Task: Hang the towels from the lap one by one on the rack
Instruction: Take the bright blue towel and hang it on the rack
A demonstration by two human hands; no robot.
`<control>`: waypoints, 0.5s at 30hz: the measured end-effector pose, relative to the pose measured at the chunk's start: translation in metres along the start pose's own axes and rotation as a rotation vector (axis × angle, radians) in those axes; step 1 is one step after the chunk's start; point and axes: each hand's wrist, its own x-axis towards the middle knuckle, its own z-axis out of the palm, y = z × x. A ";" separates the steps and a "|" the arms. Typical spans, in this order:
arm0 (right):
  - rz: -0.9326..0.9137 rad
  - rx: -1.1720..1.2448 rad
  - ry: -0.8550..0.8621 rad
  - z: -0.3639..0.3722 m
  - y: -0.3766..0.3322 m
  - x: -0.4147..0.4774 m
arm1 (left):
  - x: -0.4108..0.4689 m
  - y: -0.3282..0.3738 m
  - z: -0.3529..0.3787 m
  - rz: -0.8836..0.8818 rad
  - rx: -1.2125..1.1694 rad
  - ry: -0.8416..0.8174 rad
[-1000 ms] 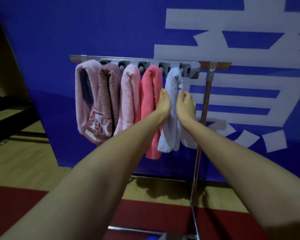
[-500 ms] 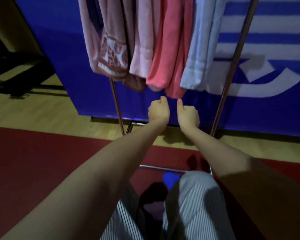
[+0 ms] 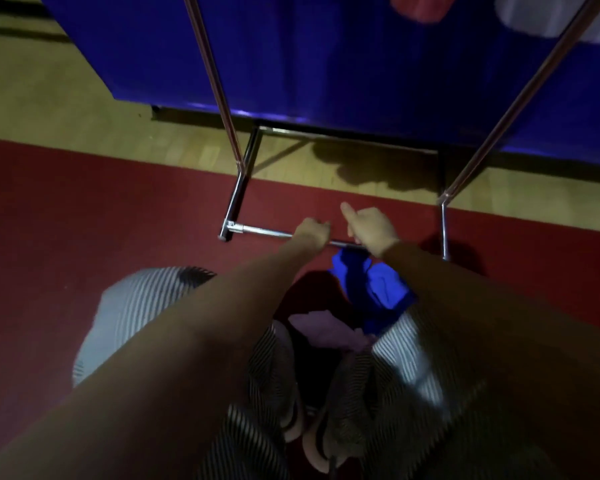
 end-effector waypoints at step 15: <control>0.409 -0.155 -0.020 0.088 0.148 0.065 | 0.107 -0.101 0.127 -0.156 0.163 -0.258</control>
